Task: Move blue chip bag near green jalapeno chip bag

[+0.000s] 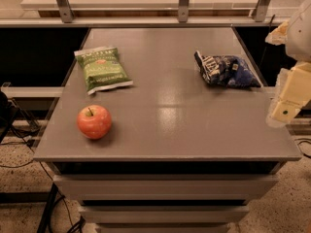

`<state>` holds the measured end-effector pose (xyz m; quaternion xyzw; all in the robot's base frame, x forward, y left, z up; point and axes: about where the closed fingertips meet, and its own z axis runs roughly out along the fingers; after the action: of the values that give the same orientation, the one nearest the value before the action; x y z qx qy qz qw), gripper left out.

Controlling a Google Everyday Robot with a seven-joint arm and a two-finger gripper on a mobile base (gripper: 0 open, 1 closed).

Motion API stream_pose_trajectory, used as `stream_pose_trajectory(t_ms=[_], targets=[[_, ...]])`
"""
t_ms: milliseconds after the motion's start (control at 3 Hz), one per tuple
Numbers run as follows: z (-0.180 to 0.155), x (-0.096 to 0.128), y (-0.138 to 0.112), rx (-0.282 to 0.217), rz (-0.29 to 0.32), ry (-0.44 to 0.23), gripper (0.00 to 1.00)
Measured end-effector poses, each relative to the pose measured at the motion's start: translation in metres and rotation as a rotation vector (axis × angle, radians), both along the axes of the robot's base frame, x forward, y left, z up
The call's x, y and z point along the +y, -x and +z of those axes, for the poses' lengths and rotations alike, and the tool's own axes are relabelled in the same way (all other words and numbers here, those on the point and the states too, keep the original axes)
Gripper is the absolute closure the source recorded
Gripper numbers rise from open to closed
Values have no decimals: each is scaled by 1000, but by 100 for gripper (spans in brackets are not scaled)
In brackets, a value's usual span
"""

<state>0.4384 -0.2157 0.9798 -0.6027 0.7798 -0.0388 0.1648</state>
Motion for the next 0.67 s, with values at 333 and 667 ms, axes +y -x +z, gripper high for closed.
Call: stream_pose_trajectory(t_ms=[333,667], targets=[[0,0,0,0,0,0,0],[0,0,-8,-14,-9,-21,0]])
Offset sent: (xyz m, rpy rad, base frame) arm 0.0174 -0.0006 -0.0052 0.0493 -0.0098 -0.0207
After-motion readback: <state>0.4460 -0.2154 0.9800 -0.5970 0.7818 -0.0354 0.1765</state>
